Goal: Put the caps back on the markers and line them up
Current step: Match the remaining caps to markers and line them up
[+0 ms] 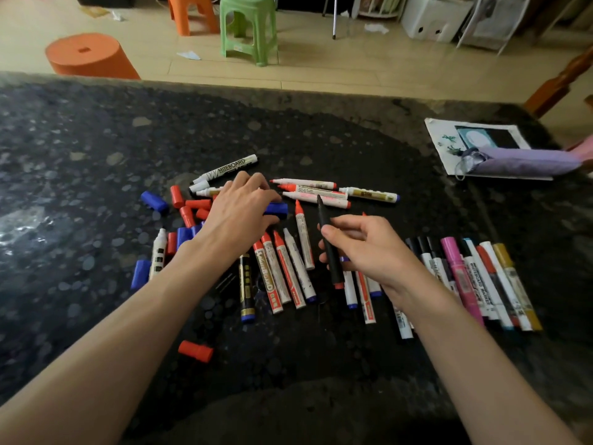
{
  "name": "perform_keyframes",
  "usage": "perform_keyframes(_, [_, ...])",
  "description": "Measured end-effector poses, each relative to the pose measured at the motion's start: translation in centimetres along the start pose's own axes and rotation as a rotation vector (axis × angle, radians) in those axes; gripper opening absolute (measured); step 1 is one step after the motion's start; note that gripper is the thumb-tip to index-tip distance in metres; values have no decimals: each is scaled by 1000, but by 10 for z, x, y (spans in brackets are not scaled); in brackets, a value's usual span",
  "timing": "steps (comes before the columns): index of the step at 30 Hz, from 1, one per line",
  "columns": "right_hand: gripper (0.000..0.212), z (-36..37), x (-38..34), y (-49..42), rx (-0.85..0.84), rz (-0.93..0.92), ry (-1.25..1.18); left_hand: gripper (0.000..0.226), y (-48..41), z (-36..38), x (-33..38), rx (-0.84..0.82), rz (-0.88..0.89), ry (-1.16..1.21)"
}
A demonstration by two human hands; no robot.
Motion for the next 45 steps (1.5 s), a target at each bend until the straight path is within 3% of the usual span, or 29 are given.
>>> perform_keyframes(2, [10, -1, 2, -3, 26, -31, 48, 37, -5, 3, -3, 0, -3, -22])
perform_keyframes(5, [32, -2, 7, -6, 92, -73, 285, 29, -5, 6, -5, 9, 9, 39])
perform_keyframes(8, [35, -6, 9, -4, 182, -199, 553, 21, 4, -2, -5, 30, 17, 299])
perform_keyframes(11, [34, -7, 8, -1, 233, -313, 692, 22, 19, -14, -3, -49, -28, 517])
perform_keyframes(24, [33, 21, 4, 12, 130, -620, 804, 24, 73, -33, 7, -100, -93, 588])
perform_keyframes(29, [27, 24, 5, 13, 231, -713, 810, 23, 78, -35, 9, -7, -144, 676])
perform_keyframes(33, [25, 25, 6, 15, 266, -726, 763, 24, 77, -38, 11, 47, -125, 679])
perform_keyframes(37, [29, 21, 5, 13, 164, -641, 837, 25, 78, -32, 8, 11, -121, 604])
perform_keyframes(45, [28, 7, 12, 4, 312, -444, 776, 31, 66, -7, -12, 105, -168, 380])
Point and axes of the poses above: each hand's wrist, its own y-axis away from the middle knuckle, its own z-axis out of the palm, x = y × z, the point moved 1 cm from there along -y, towards the middle knuckle, and after that the axes turned 3 degrees about -z, right-handed, at the moved point
